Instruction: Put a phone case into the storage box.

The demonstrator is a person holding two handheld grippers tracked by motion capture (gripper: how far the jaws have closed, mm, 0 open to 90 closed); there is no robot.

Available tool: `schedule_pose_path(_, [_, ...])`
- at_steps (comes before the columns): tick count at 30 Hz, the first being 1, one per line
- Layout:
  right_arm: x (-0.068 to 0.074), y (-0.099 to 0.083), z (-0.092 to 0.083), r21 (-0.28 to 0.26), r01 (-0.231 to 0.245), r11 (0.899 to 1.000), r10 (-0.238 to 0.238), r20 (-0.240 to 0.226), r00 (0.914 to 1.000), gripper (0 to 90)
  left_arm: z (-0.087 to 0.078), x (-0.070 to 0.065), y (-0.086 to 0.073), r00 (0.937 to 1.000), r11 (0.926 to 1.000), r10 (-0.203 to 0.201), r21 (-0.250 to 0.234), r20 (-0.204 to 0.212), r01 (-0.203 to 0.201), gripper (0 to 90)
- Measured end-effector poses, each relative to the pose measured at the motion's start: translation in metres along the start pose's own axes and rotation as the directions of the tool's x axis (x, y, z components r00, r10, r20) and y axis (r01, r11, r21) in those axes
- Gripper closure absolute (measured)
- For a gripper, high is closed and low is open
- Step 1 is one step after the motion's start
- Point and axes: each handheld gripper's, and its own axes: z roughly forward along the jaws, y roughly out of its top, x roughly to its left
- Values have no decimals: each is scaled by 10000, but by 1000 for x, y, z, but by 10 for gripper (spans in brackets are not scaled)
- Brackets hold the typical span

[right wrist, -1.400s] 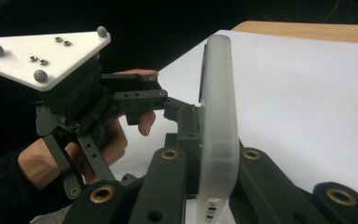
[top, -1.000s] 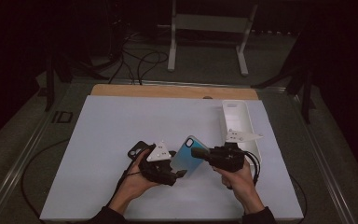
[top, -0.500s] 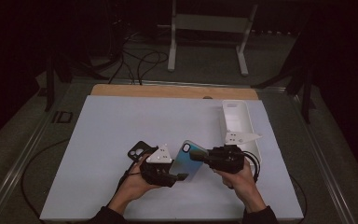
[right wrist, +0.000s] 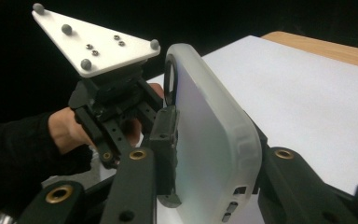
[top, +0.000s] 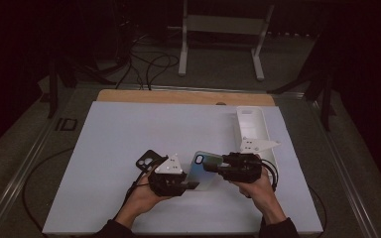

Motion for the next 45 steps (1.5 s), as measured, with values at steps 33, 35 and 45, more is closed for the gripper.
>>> schedule_pose_path(33, [19, 11, 16, 131, -1033, 9946, 956, 2769, 9561, 154, 3, 0, 1, 9857, 9987, -492, -173, -1614, 471, 808])
schedule_pose_path(35, [20, 11, 18, 114, -1078, 9941, 998, 2911, 9515, 154, 3, 0, 1, 9856, 9987, -492, -172, -1618, 471, 809])
schedule_pose_path(45, [19, 13, 26, -286, -1454, 9890, 1470, 3112, 9389, 129, 7, -3, 2, 9834, 9981, -602, -252, -1712, 567, 810])
